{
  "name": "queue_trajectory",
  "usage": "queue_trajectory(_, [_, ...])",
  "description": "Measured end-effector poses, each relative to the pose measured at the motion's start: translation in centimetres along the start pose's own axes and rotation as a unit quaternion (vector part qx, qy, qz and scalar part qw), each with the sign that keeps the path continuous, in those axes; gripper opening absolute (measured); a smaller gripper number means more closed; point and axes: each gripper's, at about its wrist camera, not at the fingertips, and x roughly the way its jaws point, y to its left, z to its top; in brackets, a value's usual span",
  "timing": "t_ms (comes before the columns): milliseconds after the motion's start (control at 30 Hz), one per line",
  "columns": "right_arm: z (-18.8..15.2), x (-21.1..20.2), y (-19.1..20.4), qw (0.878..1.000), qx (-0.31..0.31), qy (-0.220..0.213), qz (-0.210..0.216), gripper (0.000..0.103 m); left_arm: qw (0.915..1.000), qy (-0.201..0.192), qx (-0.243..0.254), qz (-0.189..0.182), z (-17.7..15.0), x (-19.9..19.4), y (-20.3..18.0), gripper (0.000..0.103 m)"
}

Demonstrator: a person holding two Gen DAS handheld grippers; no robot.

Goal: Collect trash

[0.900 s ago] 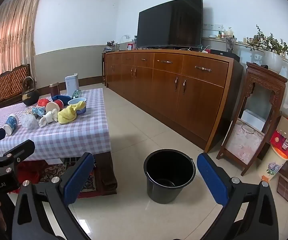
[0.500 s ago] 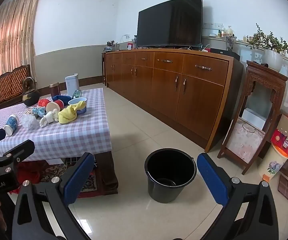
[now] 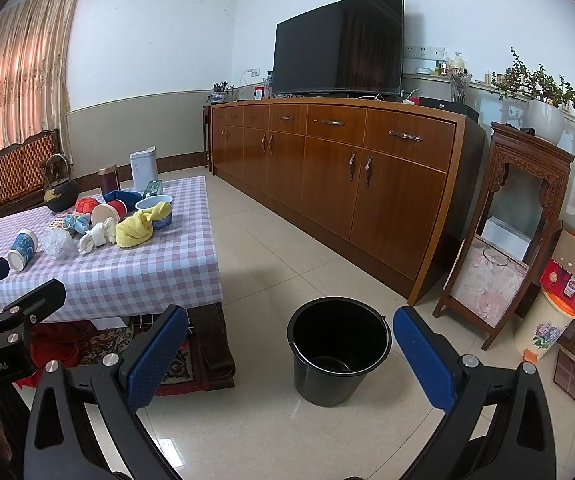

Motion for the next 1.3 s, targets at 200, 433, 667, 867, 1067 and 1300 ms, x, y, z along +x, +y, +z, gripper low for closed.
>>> queue_trajectory(200, [0.01,-0.09,-0.18,1.0,0.0,0.0,0.0,0.103,1.0,0.0,0.0,0.0,-0.07,-0.09,0.07,0.103])
queue_trajectory(433, [0.06,-0.11,-0.24,1.0,-0.001,0.0,0.0,0.103,1.0,0.002,0.002,-0.001,-0.15,0.23,0.13,0.103])
queue_trajectory(667, [0.26,-0.11,-0.38,1.0,-0.001,-0.001,0.0,0.103,1.0,0.002,0.002,-0.001,-0.12,0.31,0.12,0.103])
queue_trajectory(867, [0.31,-0.1,-0.24,1.0,-0.001,-0.001,-0.001,0.103,1.0,0.003,0.002,-0.001,-0.1,0.3,0.08,0.103])
queue_trajectory(1067, [0.32,-0.12,-0.27,1.0,-0.001,-0.001,-0.002,0.103,1.0,0.005,0.003,-0.001,-0.08,0.37,-0.01,0.103])
queue_trajectory(1300, [0.43,-0.16,-0.56,1.0,0.002,-0.001,-0.002,0.103,1.0,0.004,0.002,-0.001,-0.14,0.4,-0.02,0.103])
